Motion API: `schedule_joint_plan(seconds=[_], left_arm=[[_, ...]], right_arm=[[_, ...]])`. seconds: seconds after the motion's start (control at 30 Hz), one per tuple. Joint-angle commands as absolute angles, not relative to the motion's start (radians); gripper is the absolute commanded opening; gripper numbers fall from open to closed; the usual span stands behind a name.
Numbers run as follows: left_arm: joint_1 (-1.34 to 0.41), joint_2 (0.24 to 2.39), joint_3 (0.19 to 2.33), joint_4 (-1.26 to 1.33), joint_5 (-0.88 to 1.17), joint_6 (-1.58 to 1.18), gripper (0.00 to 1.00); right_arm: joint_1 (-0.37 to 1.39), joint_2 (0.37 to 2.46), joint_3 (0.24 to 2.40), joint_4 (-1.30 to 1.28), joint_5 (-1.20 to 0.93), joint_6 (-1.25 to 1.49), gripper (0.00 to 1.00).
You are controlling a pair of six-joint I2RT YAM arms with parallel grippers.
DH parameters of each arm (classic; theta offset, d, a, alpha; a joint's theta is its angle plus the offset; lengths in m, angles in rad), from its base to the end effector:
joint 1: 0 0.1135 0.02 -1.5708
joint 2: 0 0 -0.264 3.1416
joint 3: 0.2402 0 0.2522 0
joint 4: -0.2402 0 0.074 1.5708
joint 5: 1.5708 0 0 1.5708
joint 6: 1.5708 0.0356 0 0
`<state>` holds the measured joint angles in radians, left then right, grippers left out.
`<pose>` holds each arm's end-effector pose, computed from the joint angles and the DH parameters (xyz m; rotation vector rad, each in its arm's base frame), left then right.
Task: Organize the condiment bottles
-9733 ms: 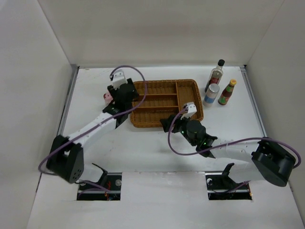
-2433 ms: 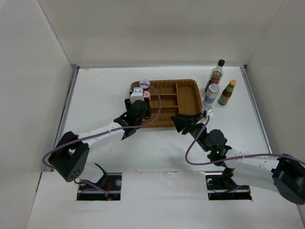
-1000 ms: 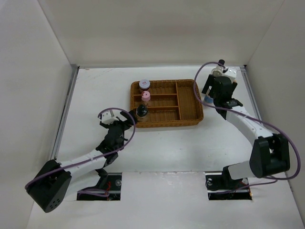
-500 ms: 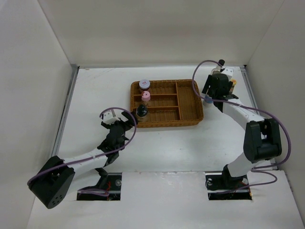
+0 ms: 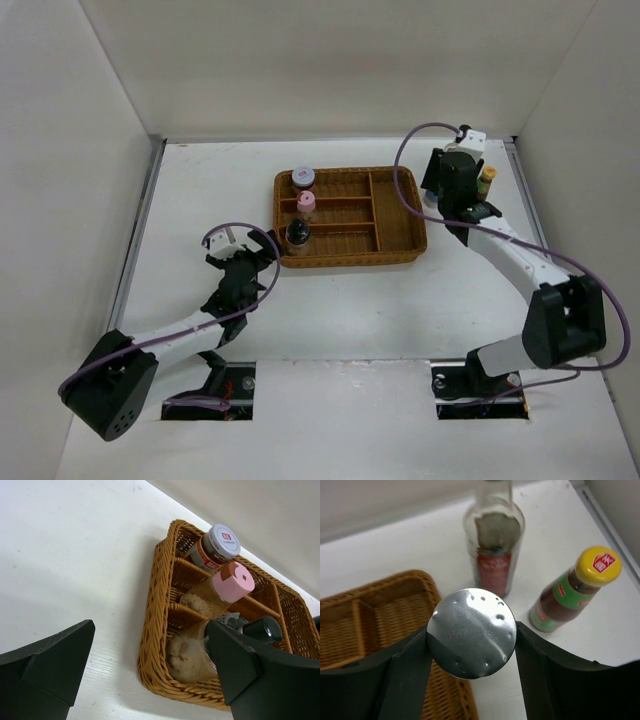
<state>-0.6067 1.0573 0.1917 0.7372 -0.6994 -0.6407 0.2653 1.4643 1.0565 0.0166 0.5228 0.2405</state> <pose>0.1734 -0.0925 0.1828 -0.5403 1.5915 -0.3480 0.3304 0.0713 0.2940 0.3135 1.8853 -0.1722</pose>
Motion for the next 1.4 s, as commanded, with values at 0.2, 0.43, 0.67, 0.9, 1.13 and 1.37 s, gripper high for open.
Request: schedule_joint_plan(seconds=[0.2,0.43,0.67,0.9,1.13,1.37], left_arm=[[-0.596,1.042,0.187,0.790,-0.692,-0.658,1.00],[-0.591,1.034,0.179,0.790,-0.692,-0.660,1.00],[-0.588,1.034,0.179,0.790,-0.690,-0.660,1.00],[-0.581,1.042,0.183,0.790,-0.673,-0.660,1.00],[-0.581,1.049,0.187,0.790,-0.666,-0.663,1.00],[-0.582,1.061,0.187,0.793,-0.663,-0.666,1.00]], right_arm=[[0.375,1.494,1.236,0.218,0.466,0.198,0.49],[0.395,1.696,1.337,0.294,0.416,0.189,0.50],[0.403,1.812,1.384,0.333,0.403,0.180,0.50],[0.421,1.856,1.342,0.376,0.422,0.189,0.55],[0.423,1.881,1.377,0.380,0.428,0.176,0.58],[0.423,1.888,1.387,0.382,0.459,0.167,0.58]])
